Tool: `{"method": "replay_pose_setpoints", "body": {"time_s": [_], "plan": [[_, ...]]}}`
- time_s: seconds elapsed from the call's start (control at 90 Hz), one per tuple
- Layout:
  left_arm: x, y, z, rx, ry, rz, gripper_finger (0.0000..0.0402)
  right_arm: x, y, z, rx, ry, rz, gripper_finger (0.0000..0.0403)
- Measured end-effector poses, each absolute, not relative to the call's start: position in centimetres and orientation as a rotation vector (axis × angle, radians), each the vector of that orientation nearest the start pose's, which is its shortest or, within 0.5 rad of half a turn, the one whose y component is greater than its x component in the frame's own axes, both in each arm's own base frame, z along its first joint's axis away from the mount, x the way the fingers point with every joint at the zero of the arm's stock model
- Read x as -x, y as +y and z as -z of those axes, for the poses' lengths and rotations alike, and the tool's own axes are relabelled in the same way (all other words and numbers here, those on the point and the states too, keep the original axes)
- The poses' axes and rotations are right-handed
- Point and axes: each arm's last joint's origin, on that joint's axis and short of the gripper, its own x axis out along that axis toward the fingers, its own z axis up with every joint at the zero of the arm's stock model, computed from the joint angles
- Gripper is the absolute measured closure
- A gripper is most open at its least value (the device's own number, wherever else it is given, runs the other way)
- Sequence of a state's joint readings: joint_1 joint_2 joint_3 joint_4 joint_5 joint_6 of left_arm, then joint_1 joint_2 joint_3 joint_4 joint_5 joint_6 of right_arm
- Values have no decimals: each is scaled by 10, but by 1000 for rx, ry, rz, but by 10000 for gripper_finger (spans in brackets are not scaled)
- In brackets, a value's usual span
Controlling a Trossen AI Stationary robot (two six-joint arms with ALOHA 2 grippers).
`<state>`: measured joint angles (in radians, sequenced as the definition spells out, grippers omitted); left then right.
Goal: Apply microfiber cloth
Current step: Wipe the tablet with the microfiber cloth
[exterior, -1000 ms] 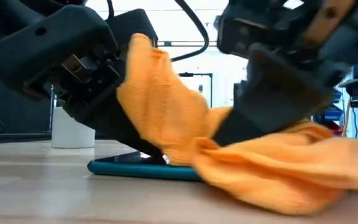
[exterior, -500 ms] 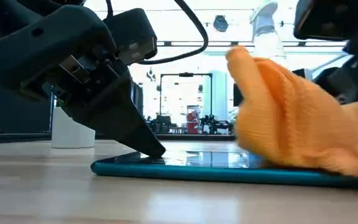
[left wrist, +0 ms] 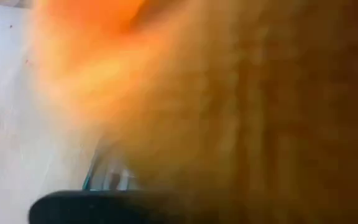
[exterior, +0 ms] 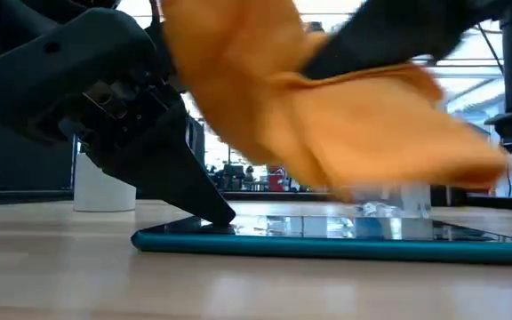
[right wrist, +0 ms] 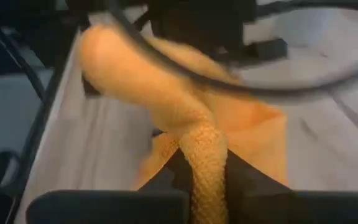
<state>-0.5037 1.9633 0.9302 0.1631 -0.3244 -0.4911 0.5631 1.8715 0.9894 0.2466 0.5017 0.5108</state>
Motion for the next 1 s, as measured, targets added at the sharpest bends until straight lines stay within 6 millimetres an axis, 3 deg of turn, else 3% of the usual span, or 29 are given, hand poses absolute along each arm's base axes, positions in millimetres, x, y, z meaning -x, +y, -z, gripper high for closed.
{"method": "replay_pose_setpoints", "body": {"time_s": [0.233, 0.367, 1.0], "plan": [[-319, -165, -95, 113, 810, -31, 402, -339, 184, -102, -249, 632, 26, 390], [-319, -165, -95, 113, 810, -30, 402, -333, 187, -96, -262, 711, 52, 390], [-319, -166, -95, 111, 818, -26, 402, -255, 211, -129, -79, 1066, 67, 389]]}}
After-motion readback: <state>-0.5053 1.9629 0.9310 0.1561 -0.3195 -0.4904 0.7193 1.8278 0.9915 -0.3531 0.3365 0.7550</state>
